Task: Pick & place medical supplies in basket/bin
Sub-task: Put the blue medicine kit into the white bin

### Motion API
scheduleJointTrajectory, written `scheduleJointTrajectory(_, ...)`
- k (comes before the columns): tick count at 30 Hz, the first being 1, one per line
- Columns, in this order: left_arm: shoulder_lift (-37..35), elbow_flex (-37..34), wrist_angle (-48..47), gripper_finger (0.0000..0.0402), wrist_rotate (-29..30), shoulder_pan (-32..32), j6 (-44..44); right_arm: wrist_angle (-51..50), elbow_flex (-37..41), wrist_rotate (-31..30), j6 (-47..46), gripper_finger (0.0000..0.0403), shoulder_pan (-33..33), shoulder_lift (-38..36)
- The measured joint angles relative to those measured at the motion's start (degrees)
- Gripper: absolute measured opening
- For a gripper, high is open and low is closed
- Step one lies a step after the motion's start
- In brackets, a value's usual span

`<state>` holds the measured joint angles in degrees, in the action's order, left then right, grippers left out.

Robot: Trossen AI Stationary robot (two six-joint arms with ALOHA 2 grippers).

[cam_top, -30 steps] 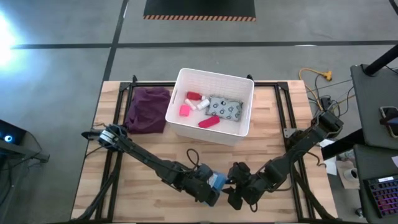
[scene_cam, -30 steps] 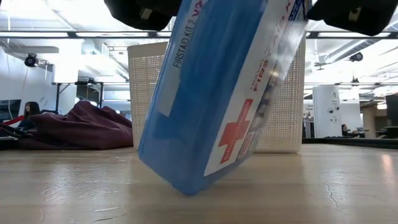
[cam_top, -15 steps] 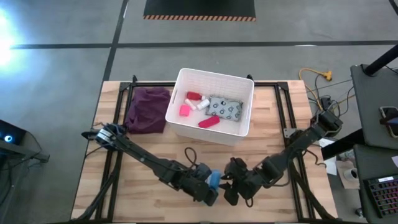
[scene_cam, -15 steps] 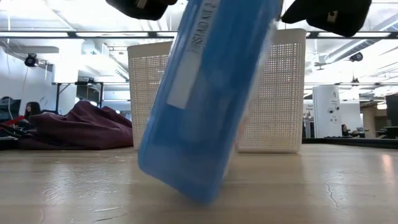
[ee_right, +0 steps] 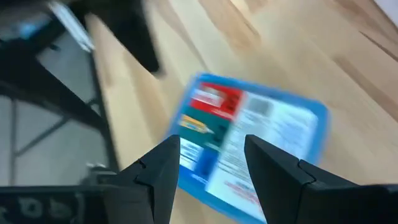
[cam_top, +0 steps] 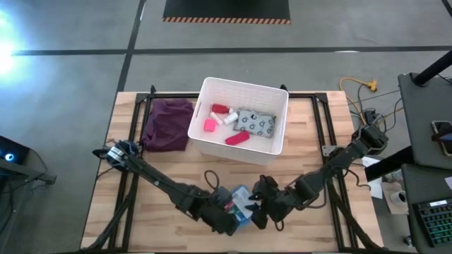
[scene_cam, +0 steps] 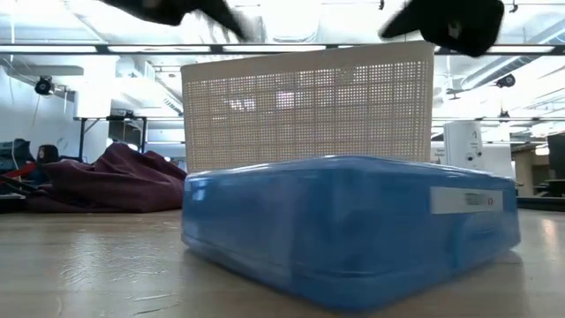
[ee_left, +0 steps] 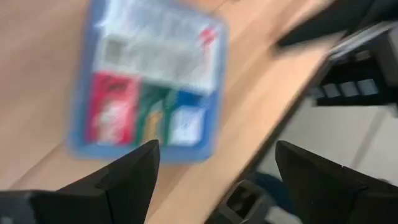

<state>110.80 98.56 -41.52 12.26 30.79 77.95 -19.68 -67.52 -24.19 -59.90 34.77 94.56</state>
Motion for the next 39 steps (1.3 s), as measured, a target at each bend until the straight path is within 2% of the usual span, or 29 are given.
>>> scheduleJointTrajectory(3,0.02,-0.12,-6.02,0.0301,0.33,1.82,4.12,-6.00,0.30,1.35,-3.46,0.0173,0.81,0.00)
scheduleJointTrajectory(6,-0.02,-2.57,-7.43,0.0301,3.06,3.88,9.22,-10.56,2.86,1.79,-9.57,0.0173,2.50,0.42)
scheduleJointTrajectory(10,0.04,-6.28,-7.49,0.0296,8.22,4.91,14.03,-6.10,9.22,4.27,-16.62,0.0173,4.00,0.55)
scheduleJointTrajectory(13,0.03,-8.63,-6.88,0.0274,11.08,3.96,14.58,-4.37,12.93,4.29,-20.27,0.0173,4.55,0.55)
scheduleJointTrajectory(18,0.04,-13.65,-1.56,0.0217,11.59,0.84,13.14,-3.56,16.40,4.26,-22.47,0.0173,4.28,0.53)
scheduleJointTrajectory(24,0.02,-20.43,10.20,0.0167,10.54,-1.92,11.59,3.11,18.27,6.37,-20.02,0.0173,5.41,1.83)
scheduleJointTrajectory(31,-0.20,-24.86,18.43,0.0148,10.62,-2.71,11.77,4.98,15.70,8.96,-18.89,0.0167,5.96,7.98)
scheduleJointTrajectory(39,-0.19,-25.36,18.59,0.0148,9.32,-2.71,12.03,3.09,11.29,2.51,-11.07,0.0165,5.32,10.08)
